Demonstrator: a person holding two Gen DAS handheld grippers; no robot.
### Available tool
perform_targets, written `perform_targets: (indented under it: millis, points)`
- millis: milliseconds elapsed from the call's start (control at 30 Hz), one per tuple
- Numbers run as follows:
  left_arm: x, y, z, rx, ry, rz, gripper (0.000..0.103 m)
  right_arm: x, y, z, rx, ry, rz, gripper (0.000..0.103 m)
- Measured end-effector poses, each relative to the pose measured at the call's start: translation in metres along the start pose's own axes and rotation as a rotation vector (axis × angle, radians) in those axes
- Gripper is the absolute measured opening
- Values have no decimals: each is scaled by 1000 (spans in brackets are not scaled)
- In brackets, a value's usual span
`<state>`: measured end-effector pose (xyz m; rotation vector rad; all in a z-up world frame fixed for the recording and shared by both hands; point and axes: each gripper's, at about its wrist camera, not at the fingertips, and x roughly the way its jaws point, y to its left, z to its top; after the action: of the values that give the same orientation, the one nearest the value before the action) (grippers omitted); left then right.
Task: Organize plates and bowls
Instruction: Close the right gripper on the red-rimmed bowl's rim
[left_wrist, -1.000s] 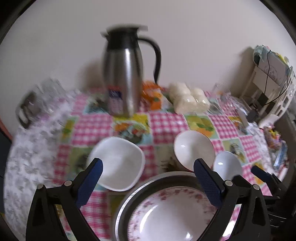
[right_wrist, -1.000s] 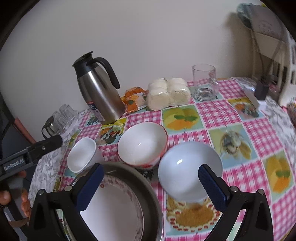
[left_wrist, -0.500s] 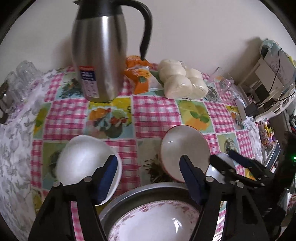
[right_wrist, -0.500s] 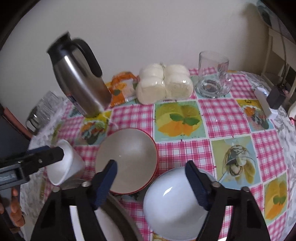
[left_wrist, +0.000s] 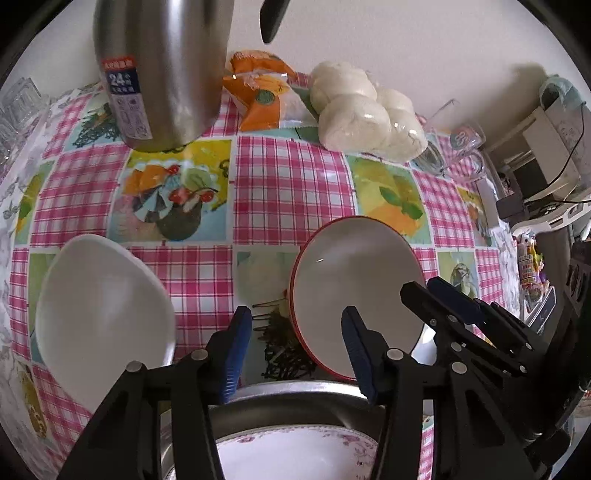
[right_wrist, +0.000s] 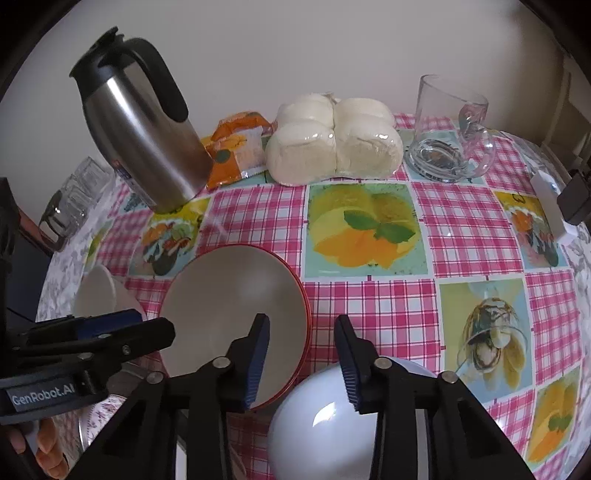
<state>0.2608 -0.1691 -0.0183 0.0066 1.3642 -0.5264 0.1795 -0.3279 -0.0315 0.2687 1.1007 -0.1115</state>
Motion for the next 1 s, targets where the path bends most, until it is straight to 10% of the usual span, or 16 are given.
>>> perform_targets:
  millis: [533,1000]
  points:
    - [36,0,-3,-11,54,-9,19,25,2,4,-42,42,-15,19]
    - [25,-5,-3,13,-20,13,16,19,-1,4,4,11,0,8]
